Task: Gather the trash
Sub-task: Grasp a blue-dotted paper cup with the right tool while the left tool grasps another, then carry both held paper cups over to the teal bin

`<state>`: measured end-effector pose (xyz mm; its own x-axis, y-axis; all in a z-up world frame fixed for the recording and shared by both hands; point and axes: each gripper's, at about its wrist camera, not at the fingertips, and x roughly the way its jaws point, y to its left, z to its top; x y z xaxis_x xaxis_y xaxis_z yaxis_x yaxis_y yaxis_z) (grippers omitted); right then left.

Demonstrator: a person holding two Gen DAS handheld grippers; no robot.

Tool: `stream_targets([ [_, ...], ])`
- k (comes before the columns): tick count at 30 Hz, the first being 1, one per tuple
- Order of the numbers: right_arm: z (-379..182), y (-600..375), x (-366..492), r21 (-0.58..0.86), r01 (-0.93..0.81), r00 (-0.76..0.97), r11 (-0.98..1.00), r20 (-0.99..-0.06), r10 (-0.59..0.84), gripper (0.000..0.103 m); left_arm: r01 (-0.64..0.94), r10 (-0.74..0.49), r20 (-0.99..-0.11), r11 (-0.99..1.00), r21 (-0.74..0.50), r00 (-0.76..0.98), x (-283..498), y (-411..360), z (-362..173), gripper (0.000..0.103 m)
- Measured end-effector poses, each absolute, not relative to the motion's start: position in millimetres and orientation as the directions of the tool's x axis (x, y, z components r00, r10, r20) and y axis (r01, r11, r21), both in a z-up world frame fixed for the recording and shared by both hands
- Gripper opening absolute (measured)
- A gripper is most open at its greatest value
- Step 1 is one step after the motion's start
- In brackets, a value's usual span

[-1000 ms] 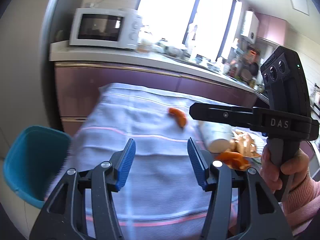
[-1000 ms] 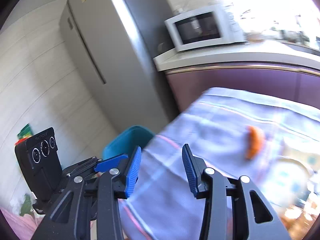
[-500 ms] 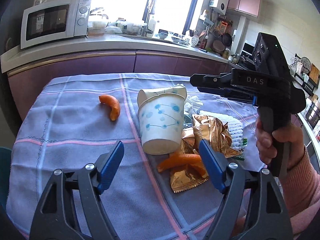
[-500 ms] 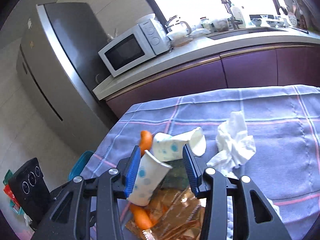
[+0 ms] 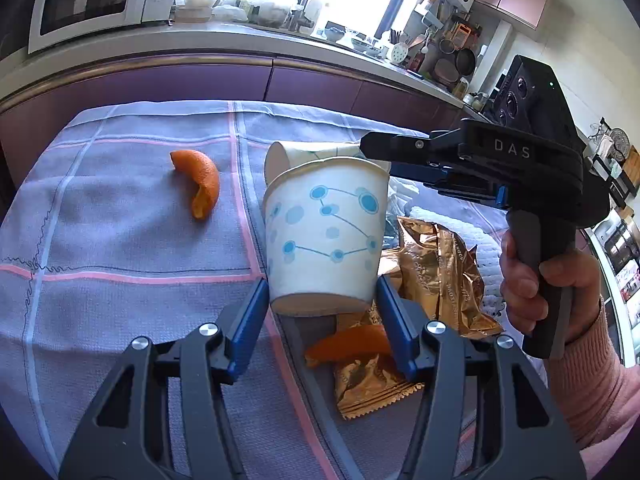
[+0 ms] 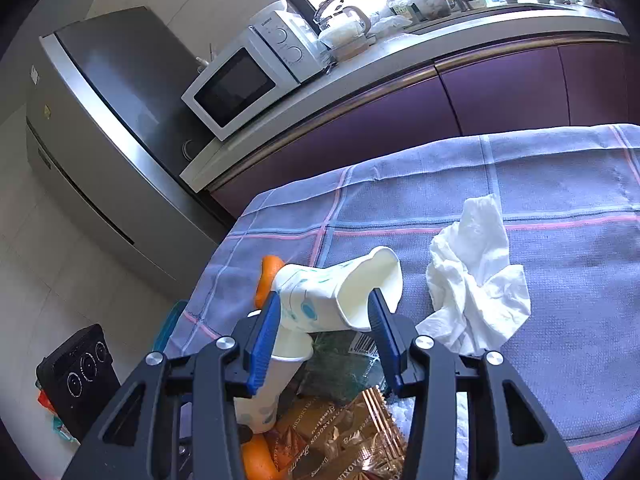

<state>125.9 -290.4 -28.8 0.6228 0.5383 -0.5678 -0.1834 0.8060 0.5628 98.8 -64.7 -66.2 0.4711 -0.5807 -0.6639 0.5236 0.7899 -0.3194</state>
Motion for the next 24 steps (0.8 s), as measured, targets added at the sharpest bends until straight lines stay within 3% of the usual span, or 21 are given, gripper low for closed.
stream_targets([
  [7, -28.8, -285.6, 125.4, 0.572, -0.213, 0.612, 0.792, -0.554, 0.564, 0.011, 0.512, -0.583, -0.643, 0.795, -0.326, 0.496, 95.7, -52.8, -60.8, 0.055],
  [13, -19.1, -274.6, 119.1, 0.554, -0.256, 0.624, 0.792, -0.531, 0.573, 0.005, 0.510, -0.572, -0.624, 0.805, -0.302, 0.533, 85.8, -40.6, -51.9, 0.054],
  [24, 5.1, -248.2, 102.5, 0.524, -0.338, 0.641, 0.782, -0.480, 0.599, 0.004, 0.475, -0.534, -0.580, 0.838, -0.268, 0.615, 62.3, 2.4, -30.3, 0.055],
])
